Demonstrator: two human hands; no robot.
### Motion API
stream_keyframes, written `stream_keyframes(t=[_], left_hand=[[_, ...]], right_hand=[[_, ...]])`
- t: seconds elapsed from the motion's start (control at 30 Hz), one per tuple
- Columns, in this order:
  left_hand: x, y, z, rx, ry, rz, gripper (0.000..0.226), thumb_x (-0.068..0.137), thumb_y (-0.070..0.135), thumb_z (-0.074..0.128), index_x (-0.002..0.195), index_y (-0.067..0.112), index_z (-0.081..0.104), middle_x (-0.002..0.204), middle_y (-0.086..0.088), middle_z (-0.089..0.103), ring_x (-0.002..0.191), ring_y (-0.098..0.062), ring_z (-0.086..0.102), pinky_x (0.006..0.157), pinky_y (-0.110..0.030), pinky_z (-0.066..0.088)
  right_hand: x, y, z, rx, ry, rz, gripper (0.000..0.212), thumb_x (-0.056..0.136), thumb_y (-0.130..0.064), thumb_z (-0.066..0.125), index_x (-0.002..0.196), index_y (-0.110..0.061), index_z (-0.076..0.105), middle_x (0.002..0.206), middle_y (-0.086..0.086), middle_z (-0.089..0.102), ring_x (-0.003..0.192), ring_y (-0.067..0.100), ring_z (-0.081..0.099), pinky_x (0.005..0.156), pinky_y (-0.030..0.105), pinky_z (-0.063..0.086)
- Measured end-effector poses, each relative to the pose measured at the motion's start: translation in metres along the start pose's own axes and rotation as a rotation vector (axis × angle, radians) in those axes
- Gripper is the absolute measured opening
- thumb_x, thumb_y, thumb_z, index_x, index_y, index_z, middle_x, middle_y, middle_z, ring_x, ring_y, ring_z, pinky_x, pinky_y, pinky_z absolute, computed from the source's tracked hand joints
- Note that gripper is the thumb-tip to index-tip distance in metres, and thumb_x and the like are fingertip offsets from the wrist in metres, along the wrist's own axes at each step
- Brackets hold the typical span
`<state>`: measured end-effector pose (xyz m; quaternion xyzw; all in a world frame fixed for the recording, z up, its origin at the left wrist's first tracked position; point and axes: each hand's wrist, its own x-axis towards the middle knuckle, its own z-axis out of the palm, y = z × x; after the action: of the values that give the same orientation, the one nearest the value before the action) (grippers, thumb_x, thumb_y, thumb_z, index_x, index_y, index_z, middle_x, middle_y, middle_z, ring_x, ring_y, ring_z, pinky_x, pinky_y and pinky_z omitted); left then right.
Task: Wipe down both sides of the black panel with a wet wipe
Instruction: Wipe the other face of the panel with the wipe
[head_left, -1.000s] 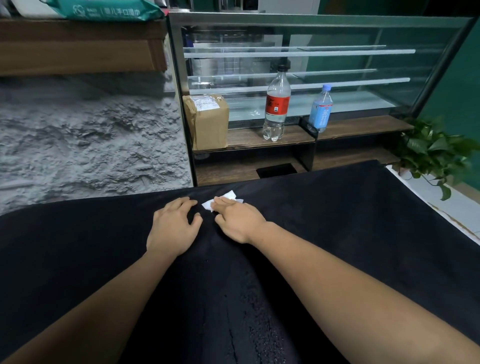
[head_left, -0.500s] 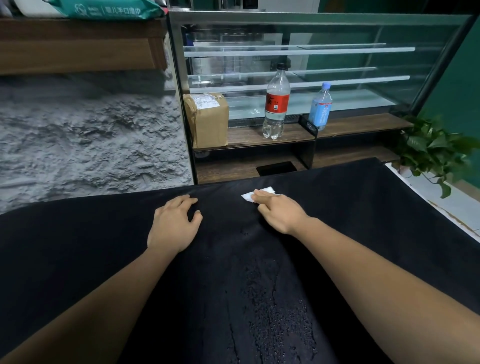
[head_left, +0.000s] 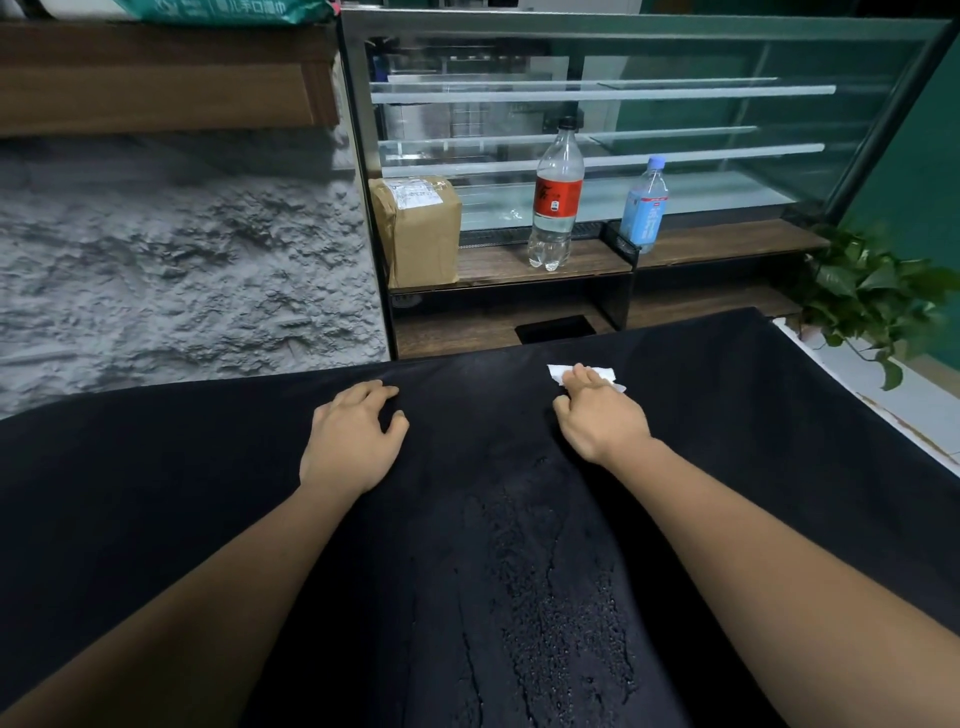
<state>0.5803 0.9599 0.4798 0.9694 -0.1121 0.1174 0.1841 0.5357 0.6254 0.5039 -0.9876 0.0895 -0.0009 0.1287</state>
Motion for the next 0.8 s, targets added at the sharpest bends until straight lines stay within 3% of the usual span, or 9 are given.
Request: stream_keyframes(t=[0.17,0.43,0.8], left_hand=[[0.001,-0.001,0.000,0.016,-0.008,0.005,0.049,0.102,0.052,0.044,0.147,0.033,0.056,0.155,0.011,0.050,0.145,-0.012,0.041,0.122,-0.042,0.028],[0.000,-0.002,0.001,0.015,-0.010,0.003,0.050,0.102,0.052,0.043,0.147,0.033,0.056,0.155,0.010,0.050,0.145,-0.014,0.041,0.122,-0.044,0.029],[0.001,-0.003,0.003,0.009,0.008,0.007,0.049,0.100,0.051,0.049,0.144,0.033,0.059,0.153,0.009,0.053,0.143,-0.014,0.045,0.120,-0.043,0.032]], right_hand=[[-0.013,-0.031,0.010,-0.002,0.027,0.022,0.060,0.106,-0.040,0.026,0.157,-0.012,0.037,0.168,0.005,0.031,0.156,0.020,0.025,0.119,0.038,0.031],[-0.041,-0.081,0.024,0.009,-0.002,-0.071,0.066,0.107,-0.043,0.024,0.164,-0.010,0.025,0.174,0.004,0.016,0.161,0.015,0.007,0.126,0.034,0.019],[-0.073,-0.143,0.049,-0.028,0.003,-0.283,0.069,0.108,-0.043,0.021,0.166,-0.006,0.017,0.174,0.010,0.014,0.162,0.017,0.005,0.131,0.032,0.001]])
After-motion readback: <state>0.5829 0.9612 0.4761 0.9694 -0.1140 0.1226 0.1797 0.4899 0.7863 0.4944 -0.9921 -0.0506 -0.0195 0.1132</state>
